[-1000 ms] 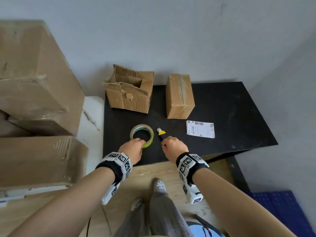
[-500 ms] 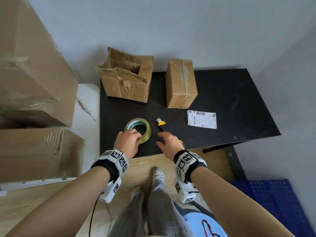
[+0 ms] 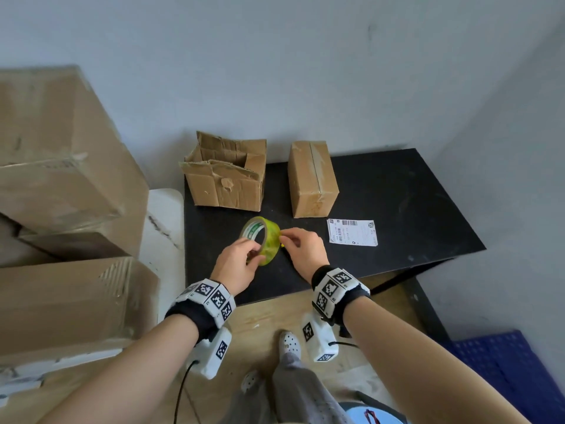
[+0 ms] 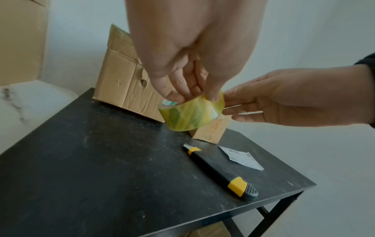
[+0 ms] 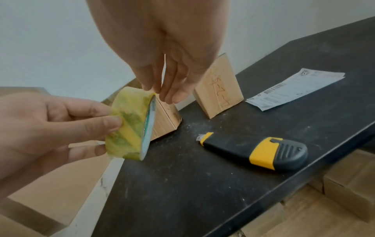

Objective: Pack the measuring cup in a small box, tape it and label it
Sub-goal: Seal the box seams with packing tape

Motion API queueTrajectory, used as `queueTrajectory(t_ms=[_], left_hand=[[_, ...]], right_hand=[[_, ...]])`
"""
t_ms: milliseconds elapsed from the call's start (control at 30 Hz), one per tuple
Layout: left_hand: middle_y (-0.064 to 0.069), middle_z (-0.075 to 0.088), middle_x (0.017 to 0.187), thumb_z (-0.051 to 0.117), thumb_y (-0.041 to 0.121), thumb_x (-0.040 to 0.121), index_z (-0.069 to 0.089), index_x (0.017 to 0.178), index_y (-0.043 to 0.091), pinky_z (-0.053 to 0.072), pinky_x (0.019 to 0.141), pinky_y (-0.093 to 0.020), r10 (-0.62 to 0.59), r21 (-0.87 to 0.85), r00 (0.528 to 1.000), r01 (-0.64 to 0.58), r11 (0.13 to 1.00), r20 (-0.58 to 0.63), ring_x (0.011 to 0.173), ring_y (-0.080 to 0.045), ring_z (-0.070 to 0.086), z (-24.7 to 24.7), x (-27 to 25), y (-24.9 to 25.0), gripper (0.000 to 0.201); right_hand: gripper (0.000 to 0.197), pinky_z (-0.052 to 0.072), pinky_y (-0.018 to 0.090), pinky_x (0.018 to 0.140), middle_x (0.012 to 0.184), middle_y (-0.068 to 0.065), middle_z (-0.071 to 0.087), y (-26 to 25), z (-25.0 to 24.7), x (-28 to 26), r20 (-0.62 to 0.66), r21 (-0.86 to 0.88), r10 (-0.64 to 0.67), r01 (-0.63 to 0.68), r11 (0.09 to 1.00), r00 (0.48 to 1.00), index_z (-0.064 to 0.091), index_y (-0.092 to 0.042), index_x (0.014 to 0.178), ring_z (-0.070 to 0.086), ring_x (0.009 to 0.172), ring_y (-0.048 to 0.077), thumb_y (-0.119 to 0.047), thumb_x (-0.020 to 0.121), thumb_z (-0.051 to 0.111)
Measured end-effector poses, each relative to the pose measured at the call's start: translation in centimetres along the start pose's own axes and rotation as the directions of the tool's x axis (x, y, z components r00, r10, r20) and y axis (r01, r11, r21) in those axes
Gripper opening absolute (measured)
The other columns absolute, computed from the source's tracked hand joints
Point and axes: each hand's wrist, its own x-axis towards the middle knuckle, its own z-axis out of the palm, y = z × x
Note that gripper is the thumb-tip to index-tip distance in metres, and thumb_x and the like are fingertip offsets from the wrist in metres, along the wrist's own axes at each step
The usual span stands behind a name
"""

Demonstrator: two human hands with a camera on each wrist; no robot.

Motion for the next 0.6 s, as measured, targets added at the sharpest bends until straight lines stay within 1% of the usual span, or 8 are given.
queueTrajectory(t_ms=[67, 133, 233, 300, 367, 433, 500, 600], left_hand=[[-0.007, 0.064, 0.093, 0.07, 0.013, 0.081, 0.067, 0.091, 0.004, 0.052, 0.074, -0.038, 0.022, 0.0, 1.0, -0.022, 1.0, -0.002, 0.082, -0.023, 0.062, -0.3, 0.2, 0.6, 0.013], [-0.005, 0.064, 0.093, 0.07, 0.014, 0.081, 0.067, 0.091, 0.006, 0.051, 0.074, -0.037, 0.052, 0.008, 0.999, -0.052, 0.999, -0.004, 0.082, -0.021, 0.062, -0.4, 0.5, 1.1, 0.013], [0.0, 0.063, 0.091, 0.07, 0.012, 0.081, 0.067, 0.089, 0.008, 0.05, 0.071, -0.031, 0.122, 0.017, 0.992, -0.122, 0.992, -0.019, 0.08, -0.018, 0.062, -0.6, 0.8, 2.0, 0.01], [0.0, 0.062, 0.09, 0.07, 0.011, 0.081, 0.067, 0.089, 0.008, 0.049, 0.07, -0.029, 0.16, 0.019, 0.987, -0.159, 0.987, -0.025, 0.079, -0.016, 0.061, -0.8, 1.2, 2.5, 0.009], [0.0, 0.062, 0.091, 0.069, 0.012, 0.082, 0.067, 0.09, 0.008, 0.048, 0.071, -0.026, 0.172, 0.025, 0.985, -0.171, 0.985, -0.032, 0.08, -0.015, 0.06, -0.9, 1.7, 2.9, 0.01], [0.0, 0.062, 0.091, 0.069, 0.014, 0.082, 0.067, 0.091, 0.008, 0.05, 0.072, -0.029, 0.184, 0.035, 0.982, -0.183, 0.982, -0.032, 0.08, -0.016, 0.06, -1.0, 2.1, 3.1, 0.01], [0.0, 0.062, 0.09, 0.069, 0.013, 0.082, 0.067, 0.09, 0.009, 0.052, 0.072, -0.035, 0.198, 0.034, 0.98, -0.197, 0.98, -0.02, 0.079, -0.017, 0.061, -1.1, 2.5, 3.2, 0.01], [0.0, 0.061, 0.089, 0.068, 0.014, 0.083, 0.066, 0.09, 0.009, 0.051, 0.07, -0.039, 0.201, 0.039, 0.98, -0.201, 0.979, 0.008, 0.075, -0.019, 0.059, -1.0, 3.0, 3.4, 0.009]], right_hand=[[0.019, 0.048, 0.026, 0.082, 0.098, 0.004, 0.071, -0.4, -0.4, 0.1, -0.044, 0.027, 0.016, -0.015, 1.0, 0.999, 0.07, -0.011, 0.102, 0.062, 0.087, 0.015, -0.021, 0.092, 0.058], [0.015, 0.052, 0.034, 0.084, 0.09, 0.004, 0.071, -0.6, -0.7, 0.4, -0.072, 0.113, 0.077, -0.068, 0.991, 0.994, 0.071, -0.014, 0.092, 0.064, 0.084, 0.017, -0.022, 0.091, 0.057], [0.012, 0.055, 0.044, 0.085, 0.085, 0.006, 0.071, -1.0, -1.3, 1.1, -0.033, 0.237, 0.19, -0.177, 0.955, 0.981, 0.068, -0.02, 0.082, 0.067, 0.086, 0.023, -0.025, 0.089, 0.059], [0.014, 0.057, 0.036, 0.081, 0.081, 0.009, 0.069, -1.4, -2.2, 1.3, 0.008, 0.355, 0.245, -0.232, 0.906, 0.969, 0.069, -0.013, 0.086, 0.067, 0.082, 0.023, -0.021, 0.091, 0.059], [0.017, 0.056, 0.019, 0.068, 0.074, 0.006, 0.065, -1.7, -3.2, 1.2, 0.031, 0.444, 0.251, -0.239, 0.864, 0.967, 0.068, 0.001, 0.095, 0.064, 0.071, 0.014, -0.013, 0.092, 0.058], [0.019, 0.054, 0.014, 0.063, 0.072, 0.004, 0.063, -1.9, -4.1, 1.2, 0.018, 0.457, 0.237, -0.219, 0.862, 0.971, 0.067, 0.006, 0.1, 0.061, 0.067, 0.009, -0.008, 0.091, 0.058], [0.017, 0.056, 0.018, 0.068, 0.071, 0.004, 0.062, -2.0, -4.5, 1.3, 0.002, 0.44, 0.235, -0.211, 0.873, 0.972, 0.068, 0.006, 0.097, 0.061, 0.067, 0.01, -0.008, 0.09, 0.06], [0.016, 0.057, 0.034, 0.08, 0.07, 0.005, 0.065, -1.8, -4.9, 1.8, -0.075, 0.277, 0.209, -0.181, 0.944, 0.975, 0.068, -0.011, 0.073, 0.064, 0.072, 0.019, -0.015, 0.087, 0.064]])
